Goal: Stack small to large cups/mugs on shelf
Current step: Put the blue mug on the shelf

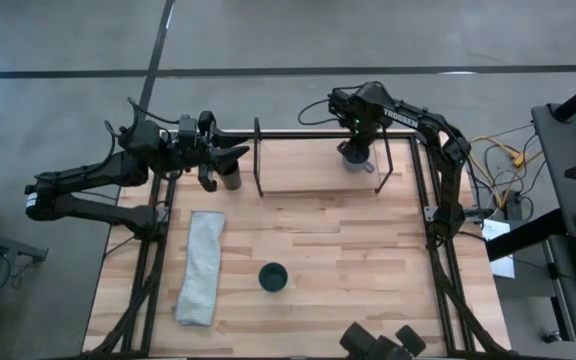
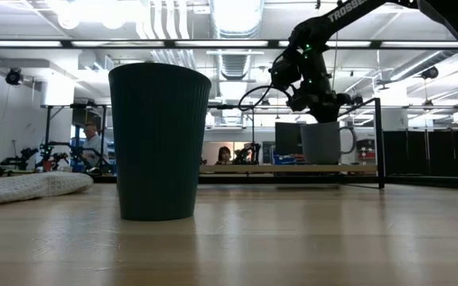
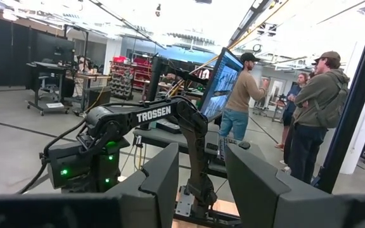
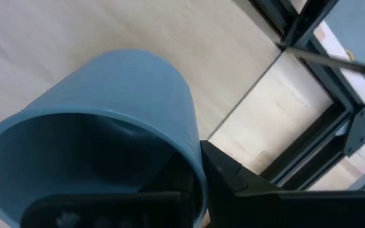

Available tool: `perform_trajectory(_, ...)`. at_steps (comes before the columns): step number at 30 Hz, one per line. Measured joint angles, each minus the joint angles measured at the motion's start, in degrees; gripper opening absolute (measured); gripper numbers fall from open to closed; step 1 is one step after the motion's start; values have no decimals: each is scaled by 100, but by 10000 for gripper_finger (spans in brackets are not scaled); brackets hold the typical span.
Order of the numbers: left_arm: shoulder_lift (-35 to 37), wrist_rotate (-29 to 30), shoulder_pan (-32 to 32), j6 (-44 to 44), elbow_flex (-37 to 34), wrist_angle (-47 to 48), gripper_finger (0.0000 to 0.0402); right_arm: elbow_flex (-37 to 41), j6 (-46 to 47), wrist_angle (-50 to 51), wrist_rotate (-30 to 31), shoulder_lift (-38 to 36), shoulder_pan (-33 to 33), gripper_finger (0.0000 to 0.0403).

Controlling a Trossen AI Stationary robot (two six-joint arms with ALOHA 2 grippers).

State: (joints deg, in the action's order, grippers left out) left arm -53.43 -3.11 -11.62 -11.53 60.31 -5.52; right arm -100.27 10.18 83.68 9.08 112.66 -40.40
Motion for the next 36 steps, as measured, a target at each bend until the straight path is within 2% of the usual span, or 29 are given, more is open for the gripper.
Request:
perform_trajectory(14,0,-23,2,-4,0,0,116,0,20,-808,0,-2,0,13)
perform_trajectory(24,0,-22,2,-4,0,0,116,0,-152,-230,-24,-2,72,13)
perform_trajectory(36,0,-19,1,-7,0,0,116,11,-380,-152,-46,-7,204,13)
